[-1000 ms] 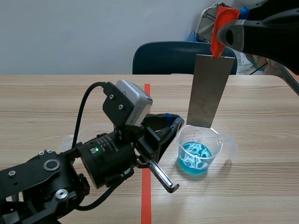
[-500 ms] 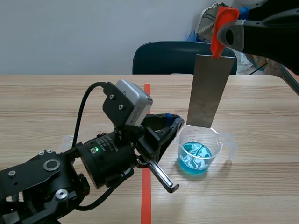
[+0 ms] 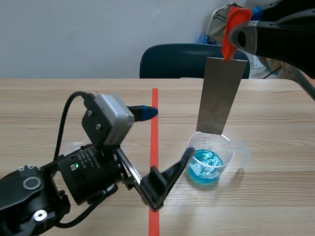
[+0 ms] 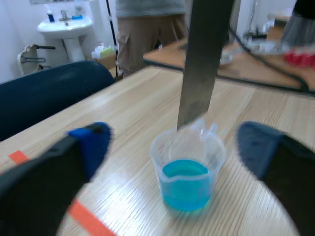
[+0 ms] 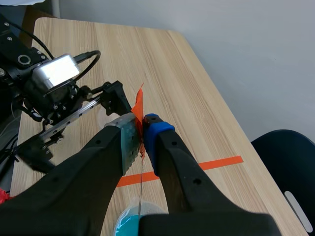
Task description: Do the redox reaction experiment
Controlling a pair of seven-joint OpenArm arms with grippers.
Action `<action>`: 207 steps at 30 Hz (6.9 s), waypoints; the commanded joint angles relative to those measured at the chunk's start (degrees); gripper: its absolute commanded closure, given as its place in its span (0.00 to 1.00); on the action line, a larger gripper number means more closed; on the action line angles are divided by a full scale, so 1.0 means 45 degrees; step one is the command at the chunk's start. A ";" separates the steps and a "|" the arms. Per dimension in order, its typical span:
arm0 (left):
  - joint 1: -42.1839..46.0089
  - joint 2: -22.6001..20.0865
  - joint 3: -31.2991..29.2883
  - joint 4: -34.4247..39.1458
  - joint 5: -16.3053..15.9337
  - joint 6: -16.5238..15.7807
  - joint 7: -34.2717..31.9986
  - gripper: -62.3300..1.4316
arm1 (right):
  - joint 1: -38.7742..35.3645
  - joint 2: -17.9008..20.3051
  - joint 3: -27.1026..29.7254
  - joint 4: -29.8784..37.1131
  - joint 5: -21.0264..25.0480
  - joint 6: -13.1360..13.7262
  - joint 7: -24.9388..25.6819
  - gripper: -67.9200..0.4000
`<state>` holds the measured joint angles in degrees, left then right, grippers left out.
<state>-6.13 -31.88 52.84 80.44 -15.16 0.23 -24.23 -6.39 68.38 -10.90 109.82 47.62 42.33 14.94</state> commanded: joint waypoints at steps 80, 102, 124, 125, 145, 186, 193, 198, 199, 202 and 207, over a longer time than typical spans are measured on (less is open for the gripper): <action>0.8597 -0.6484 -0.6630 0.1025 -0.0393 -0.0549 -0.7048 0.00 | 0.0155 0.0107 0.0277 0.0029 0.0185 0.0088 0.0335 0.99; 0.8709 -0.6475 -0.7150 -0.1360 -0.0389 -0.0563 -0.8510 0.00 | 0.0155 0.0107 0.0277 0.0029 0.0185 0.0088 0.0476 0.99; 0.8981 -0.6465 -0.7344 -0.1724 -0.0389 -0.0559 -0.8952 0.00 | 0.0155 0.0107 0.0277 0.0029 0.0180 0.0088 0.0622 0.98; 0.8981 -0.6465 -0.7344 -0.1724 -0.0389 -0.0559 -0.8952 0.00 | 0.0155 0.0107 0.0277 0.0029 0.0180 0.0088 0.0622 0.98; 0.8981 -0.6465 -0.7344 -0.1724 -0.0389 -0.0559 -0.8952 0.00 | 0.0155 0.0107 0.0277 0.0029 0.0180 0.0088 0.0617 0.99; 0.8981 -0.6460 -0.7344 -0.1724 -0.0384 -0.0559 -0.8952 0.00 | 0.3041 -0.0733 -0.1870 0.0024 0.0141 0.0088 -0.0403 0.98; 0.8981 -0.6460 -0.7344 -0.1724 -0.0384 -0.0559 -0.8952 0.00 | 0.5455 -0.1409 -0.4226 -0.0151 0.0141 0.0088 -0.0996 0.98; 0.8981 -0.6431 -0.7344 -0.1724 -0.0384 -0.0554 -0.8952 0.00 | 0.7019 -0.2273 -0.5765 -0.0719 0.0141 0.0088 -0.1209 0.98; 0.8981 -0.6431 -0.7344 -0.1724 -0.0384 -0.0554 -0.8952 0.00 | 0.7349 -0.2477 -0.6052 -0.0855 0.0141 0.0088 -0.1297 0.98; 0.8981 -0.6431 -0.7344 -0.1724 -0.0384 -0.0554 -0.8952 0.00 | 0.8247 -0.3167 -0.6849 -0.1258 0.0146 0.0088 -0.1739 0.98; 0.8981 -0.6431 -0.7344 -0.1724 -0.0389 -0.0554 -0.8952 0.00 | 0.9573 -0.4386 -0.8082 -0.2035 0.0189 0.0088 -0.2288 0.98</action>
<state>34.13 -60.97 20.43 71.50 -16.56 -2.17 -63.66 35.29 48.95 -47.66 100.66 47.48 42.35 4.10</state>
